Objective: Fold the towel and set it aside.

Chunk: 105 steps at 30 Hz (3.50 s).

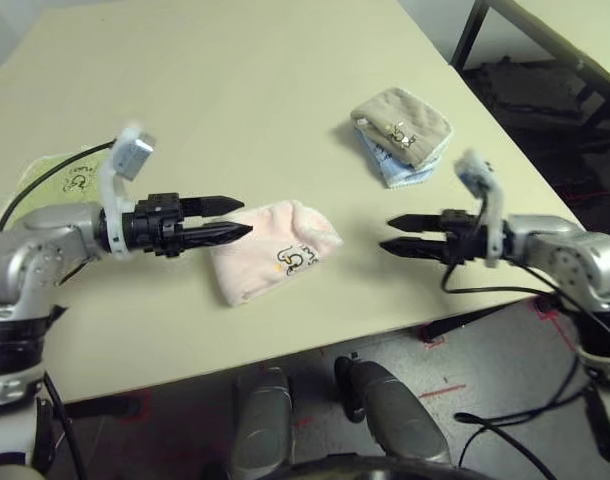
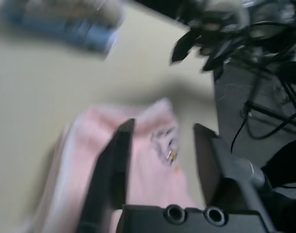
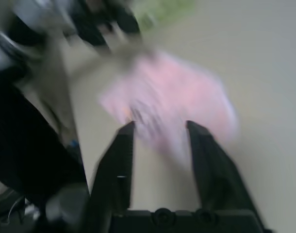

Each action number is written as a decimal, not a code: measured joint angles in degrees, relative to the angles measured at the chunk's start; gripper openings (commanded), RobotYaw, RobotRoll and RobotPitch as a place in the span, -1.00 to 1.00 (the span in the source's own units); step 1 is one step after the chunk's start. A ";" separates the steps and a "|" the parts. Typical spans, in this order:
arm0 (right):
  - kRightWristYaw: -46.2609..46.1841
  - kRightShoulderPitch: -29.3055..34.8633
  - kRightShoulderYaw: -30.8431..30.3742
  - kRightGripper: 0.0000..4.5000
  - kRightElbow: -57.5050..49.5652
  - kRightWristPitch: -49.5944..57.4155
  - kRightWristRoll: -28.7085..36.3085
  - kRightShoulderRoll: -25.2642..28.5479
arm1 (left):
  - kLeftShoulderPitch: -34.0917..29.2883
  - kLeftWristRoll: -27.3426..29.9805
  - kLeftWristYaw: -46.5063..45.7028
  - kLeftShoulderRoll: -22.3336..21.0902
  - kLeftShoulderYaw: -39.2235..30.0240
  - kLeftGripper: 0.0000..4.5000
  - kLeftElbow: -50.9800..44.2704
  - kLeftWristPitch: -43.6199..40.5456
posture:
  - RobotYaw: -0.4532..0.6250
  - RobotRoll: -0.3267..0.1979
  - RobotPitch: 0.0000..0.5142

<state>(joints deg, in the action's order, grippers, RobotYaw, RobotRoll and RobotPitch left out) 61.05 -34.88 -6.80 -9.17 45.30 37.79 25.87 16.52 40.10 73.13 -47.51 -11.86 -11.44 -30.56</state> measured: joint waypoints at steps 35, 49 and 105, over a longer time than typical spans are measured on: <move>10.28 -0.54 -10.10 -0.99 17.58 -20.47 -16.99 -2.79 | -29.76 -7.72 -2.84 1.48 -9.58 -0.98 -1.74 24.00 | -0.23 0.25 -0.24; 3.13 -10.80 -11.98 -0.99 24.78 -19.18 -17.37 -18.06 | -11.20 -7.94 -11.43 1.53 -2.83 -0.98 -0.71 17.30 | -0.24 0.25 -0.24; 15.63 16.24 3.17 1.00 8.21 -37.69 -14.88 12.50 | 0.94 43.33 -64.08 14.27 -21.50 0.91 25.09 -60.95 | -0.35 0.25 -0.23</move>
<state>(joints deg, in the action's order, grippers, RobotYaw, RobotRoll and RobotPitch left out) 76.68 -18.64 -3.63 -0.97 7.61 22.90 38.37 17.46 83.43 9.06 -33.24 -33.36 13.65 -91.52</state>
